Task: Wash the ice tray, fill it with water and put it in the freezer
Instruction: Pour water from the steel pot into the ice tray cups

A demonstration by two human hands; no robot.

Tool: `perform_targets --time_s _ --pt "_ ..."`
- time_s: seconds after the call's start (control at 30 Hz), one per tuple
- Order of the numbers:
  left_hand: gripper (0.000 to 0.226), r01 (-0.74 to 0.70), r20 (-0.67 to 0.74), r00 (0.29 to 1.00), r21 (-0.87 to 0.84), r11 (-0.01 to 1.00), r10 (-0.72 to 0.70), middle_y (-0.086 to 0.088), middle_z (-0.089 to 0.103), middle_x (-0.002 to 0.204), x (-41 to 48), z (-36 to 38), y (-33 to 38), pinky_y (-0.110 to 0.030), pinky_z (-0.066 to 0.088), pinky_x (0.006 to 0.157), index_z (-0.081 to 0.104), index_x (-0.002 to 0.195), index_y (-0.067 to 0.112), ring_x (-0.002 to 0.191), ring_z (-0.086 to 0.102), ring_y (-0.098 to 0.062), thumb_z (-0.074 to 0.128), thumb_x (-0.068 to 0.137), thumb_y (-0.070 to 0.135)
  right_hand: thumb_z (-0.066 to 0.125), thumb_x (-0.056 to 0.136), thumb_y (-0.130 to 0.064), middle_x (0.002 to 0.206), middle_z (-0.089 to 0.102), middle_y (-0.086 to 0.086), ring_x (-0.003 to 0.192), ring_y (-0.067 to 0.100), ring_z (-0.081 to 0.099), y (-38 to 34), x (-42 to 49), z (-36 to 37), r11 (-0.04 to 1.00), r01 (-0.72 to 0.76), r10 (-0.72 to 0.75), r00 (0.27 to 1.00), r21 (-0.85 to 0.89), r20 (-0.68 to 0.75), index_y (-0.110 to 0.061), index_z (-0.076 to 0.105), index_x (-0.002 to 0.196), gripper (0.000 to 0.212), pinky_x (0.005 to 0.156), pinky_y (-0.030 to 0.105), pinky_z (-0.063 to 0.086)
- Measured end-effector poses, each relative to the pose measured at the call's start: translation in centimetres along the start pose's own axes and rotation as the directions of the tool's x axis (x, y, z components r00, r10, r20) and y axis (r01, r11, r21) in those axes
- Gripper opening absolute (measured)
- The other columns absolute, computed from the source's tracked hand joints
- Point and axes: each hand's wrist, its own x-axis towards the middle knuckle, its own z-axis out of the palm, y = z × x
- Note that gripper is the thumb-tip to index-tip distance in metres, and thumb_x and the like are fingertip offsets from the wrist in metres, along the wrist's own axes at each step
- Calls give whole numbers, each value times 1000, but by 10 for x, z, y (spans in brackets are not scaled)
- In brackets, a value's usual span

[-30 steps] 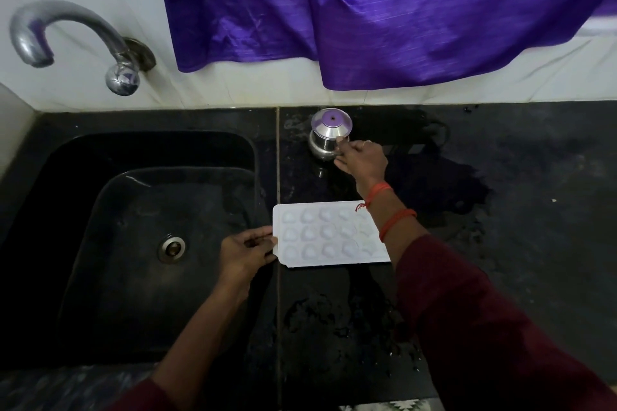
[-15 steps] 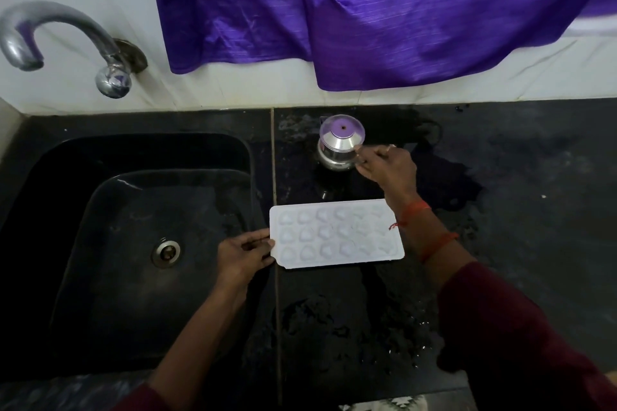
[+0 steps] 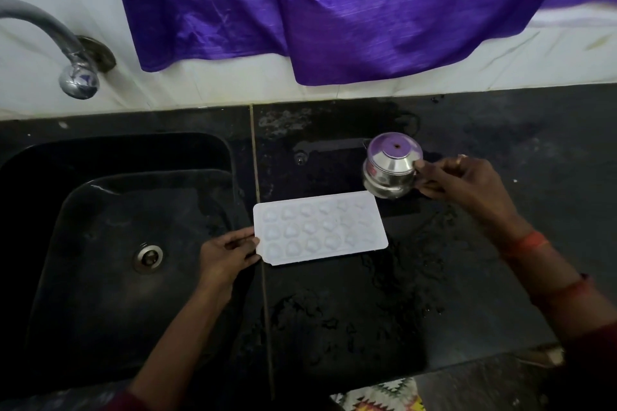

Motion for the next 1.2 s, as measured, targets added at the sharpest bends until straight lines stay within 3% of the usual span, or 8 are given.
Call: perform_targets --time_s 0.1,0.2,0.3,0.47,0.67,0.8,0.93,1.2 --pt "20 5 6 1000 -14 1000 -5 -14 75 95 0 -1 0 -20 60 65 72 107 2 87 73 -22 70 89 -5 77 75 -48 85 77 13 82 22 75 -1 -13 -12 998 3 -3 1000 -69 -1 -5 77 87 44 76 26 60" --pt "20 15 16 1000 -33 999 -14 -13 75 94 -2 -3 0 -21 61 68 71 107 1 84 72 -20 69 89 -7 77 80 -46 81 78 7 82 22 76 -3 -21 -20 984 -11 12 1000 -180 2 -10 78 85 36 86 34 57" --pt "20 23 19 1000 -62 998 -22 -13 74 94 -3 -5 0 -21 62 68 71 107 1 84 71 -20 69 88 -7 76 84 -45 76 78 3 78 16 76 -3 -25 -24 962 -16 16 1000 -271 0 -14 78 83 31 84 30 56" --pt "23 34 32 999 -77 996 -31 -15 74 98 -4 -9 0 -24 62 71 70 108 -1 89 72 -23 70 87 -7 77 83 -44 66 75 -3 61 0 70 -7 -24 -24 929 -30 30 1000 -369 -6 -17 77 78 27 63 3 48" --pt "23 47 42 998 -79 996 -43 -14 75 99 -4 -11 1 -23 62 72 70 108 0 92 72 -23 71 86 -7 81 80 -42 69 76 -4 68 9 74 -2 -22 -24 897 -42 47 999 -439 0 -18 78 79 24 65 7 52" --pt "23 47 52 998 -82 996 -43 -13 75 98 -4 -13 0 -23 62 72 70 107 1 90 72 -22 71 86 -7 81 80 -42 69 76 -3 67 12 75 -2 -20 -24 867 -28 36 999 -497 7 -18 78 79 24 70 17 55" --pt "23 51 54 997 -90 995 -46 -9 76 91 -4 -13 -1 -24 62 73 70 108 0 85 72 -20 71 86 -7 79 82 -44 66 74 -2 62 2 69 -6 -20 -23 814 -2 -7 1000 -580 -12 -21 78 78 23 56 2 43" --pt "20 62 53 997 -97 993 -57 -14 75 99 -4 -12 1 -24 62 73 71 103 4 90 72 -23 72 85 -6 79 81 -45 60 65 -10 56 -9 54 -10 -14 -16 689 26 -54 998 -724 -16 -20 79 81 26 56 1 37"
